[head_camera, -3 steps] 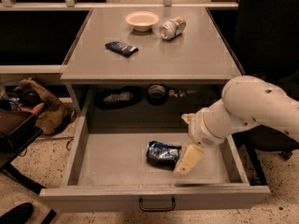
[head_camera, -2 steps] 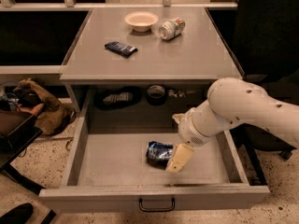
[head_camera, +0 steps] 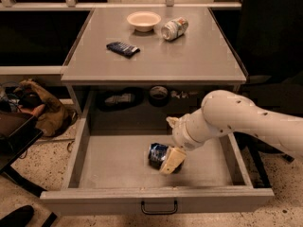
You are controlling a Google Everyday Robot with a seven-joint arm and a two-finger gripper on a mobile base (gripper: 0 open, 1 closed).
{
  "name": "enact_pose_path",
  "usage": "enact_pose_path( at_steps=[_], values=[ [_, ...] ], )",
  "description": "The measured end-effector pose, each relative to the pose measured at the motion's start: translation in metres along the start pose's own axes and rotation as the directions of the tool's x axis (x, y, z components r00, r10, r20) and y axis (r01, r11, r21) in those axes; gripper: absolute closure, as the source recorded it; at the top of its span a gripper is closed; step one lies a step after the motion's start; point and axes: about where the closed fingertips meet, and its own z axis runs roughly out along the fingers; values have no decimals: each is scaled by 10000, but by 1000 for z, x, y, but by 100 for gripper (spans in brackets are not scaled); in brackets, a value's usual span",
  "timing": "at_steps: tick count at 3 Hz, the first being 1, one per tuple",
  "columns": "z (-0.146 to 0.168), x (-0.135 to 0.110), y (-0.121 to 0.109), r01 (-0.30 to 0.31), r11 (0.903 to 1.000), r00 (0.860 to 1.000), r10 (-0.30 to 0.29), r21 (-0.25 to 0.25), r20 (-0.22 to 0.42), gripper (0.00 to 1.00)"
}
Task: Pick pepsi can from top drawer and place on counter
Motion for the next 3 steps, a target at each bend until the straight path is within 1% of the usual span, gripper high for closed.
enact_pose_path(
  at_steps=[1, 2, 3],
  values=[
    [20, 6, -5, 89, 9991, 9992, -106, 417, 389, 0],
    [36, 10, -9, 97, 9979, 9985, -132, 634, 541, 0],
    [45, 15, -9, 62, 9979, 9984, -98, 646, 553, 19]
  ],
)
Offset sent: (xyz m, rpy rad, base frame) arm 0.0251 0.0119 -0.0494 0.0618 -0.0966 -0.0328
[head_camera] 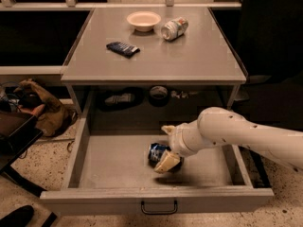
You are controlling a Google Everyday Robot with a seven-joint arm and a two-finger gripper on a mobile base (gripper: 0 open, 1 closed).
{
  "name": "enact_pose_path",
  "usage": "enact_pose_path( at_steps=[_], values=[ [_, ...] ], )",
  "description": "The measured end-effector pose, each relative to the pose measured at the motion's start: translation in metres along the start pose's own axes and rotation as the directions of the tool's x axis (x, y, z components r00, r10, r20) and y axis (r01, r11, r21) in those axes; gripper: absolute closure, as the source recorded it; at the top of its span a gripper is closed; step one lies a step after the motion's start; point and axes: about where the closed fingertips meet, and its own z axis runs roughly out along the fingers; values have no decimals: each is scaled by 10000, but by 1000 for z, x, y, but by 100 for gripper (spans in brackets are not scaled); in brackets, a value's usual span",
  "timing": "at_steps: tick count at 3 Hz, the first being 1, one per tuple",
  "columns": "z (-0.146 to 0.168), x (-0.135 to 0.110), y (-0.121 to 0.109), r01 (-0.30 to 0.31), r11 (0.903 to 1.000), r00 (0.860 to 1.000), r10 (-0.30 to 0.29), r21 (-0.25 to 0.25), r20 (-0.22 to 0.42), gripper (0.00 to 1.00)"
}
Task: Pick pepsi can from top drawer and place on counter
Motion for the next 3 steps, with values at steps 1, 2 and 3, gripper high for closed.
enact_pose_path(
  at_steps=[1, 2, 3],
  values=[
    [0, 0, 0, 0, 10000, 10000, 0, 0, 0, 42],
    [0, 0, 0, 0, 10000, 10000, 0, -1, 0, 65],
    [0, 0, 0, 0, 10000, 10000, 0, -1, 0, 88]
  ],
)
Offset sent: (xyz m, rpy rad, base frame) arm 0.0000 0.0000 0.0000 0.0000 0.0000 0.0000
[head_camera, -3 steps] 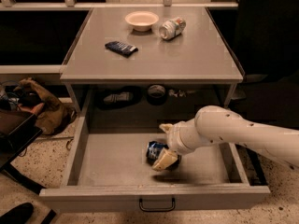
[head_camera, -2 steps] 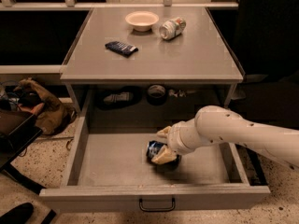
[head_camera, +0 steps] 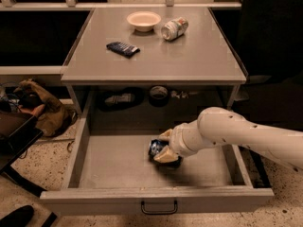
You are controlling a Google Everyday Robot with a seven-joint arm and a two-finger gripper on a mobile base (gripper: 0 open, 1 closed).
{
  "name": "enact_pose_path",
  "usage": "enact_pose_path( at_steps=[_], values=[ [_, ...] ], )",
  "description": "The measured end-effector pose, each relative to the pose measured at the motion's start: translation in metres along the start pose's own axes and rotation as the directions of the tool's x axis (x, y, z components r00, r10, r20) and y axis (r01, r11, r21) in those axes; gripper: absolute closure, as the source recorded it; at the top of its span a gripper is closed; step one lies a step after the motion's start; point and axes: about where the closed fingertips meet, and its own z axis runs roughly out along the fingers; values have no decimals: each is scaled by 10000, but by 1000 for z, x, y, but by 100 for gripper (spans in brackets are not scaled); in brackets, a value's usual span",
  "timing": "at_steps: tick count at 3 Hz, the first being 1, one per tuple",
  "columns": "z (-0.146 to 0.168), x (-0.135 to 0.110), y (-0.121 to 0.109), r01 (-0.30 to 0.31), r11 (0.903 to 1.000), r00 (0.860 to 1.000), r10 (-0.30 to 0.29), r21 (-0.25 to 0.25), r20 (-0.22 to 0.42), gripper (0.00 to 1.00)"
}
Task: Pick pepsi can from top drawer and place on counter
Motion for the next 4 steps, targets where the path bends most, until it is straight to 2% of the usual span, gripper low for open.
enact_pose_path(
  at_steps=[1, 2, 3, 4],
  values=[
    [-18, -23, -9, 172, 9996, 9989, -162, -224, 434, 100],
    [-65, -89, -25, 980, 9946, 9837, -917, -339, 1546, 100],
    [-116, -159, -48, 2015, 9795, 9532, -1967, 28, 2298, 100],
    [-116, -159, -49, 2016, 9795, 9531, -1969, 30, 2298, 100]
  ],
)
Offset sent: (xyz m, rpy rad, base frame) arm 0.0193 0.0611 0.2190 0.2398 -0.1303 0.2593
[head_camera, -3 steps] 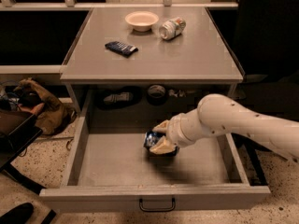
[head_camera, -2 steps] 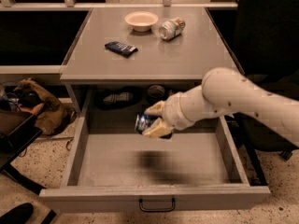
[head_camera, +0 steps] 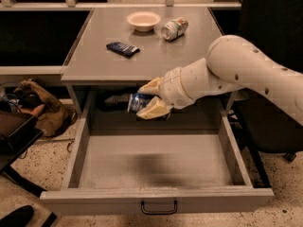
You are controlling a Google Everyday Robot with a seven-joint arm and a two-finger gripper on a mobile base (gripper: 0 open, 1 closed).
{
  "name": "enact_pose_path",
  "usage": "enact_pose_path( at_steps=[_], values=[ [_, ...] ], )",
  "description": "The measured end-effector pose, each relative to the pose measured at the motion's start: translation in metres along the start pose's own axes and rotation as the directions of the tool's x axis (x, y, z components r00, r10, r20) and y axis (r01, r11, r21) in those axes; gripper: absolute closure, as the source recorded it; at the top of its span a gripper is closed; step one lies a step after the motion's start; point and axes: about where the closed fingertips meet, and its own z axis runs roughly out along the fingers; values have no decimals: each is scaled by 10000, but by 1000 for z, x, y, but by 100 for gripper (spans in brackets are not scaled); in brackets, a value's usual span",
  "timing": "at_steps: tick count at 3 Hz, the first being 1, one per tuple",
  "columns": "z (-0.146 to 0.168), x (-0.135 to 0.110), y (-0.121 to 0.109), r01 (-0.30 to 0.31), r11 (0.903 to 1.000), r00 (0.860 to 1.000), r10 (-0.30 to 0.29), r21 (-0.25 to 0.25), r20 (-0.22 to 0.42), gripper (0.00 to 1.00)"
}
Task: Pick pepsi can from top drawer and place on counter
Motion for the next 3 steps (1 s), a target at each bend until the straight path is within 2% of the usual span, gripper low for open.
enact_pose_path(
  at_steps=[1, 2, 3],
  values=[
    [-4, -15, -22, 620, 9967, 9980, -624, 529, 50, 100],
    [-12, -47, -66, 1769, 9730, 9841, -1775, 1482, -95, 100],
    [-13, -67, -105, 2817, 9291, 9595, -2714, 2395, -755, 100]
  ],
)
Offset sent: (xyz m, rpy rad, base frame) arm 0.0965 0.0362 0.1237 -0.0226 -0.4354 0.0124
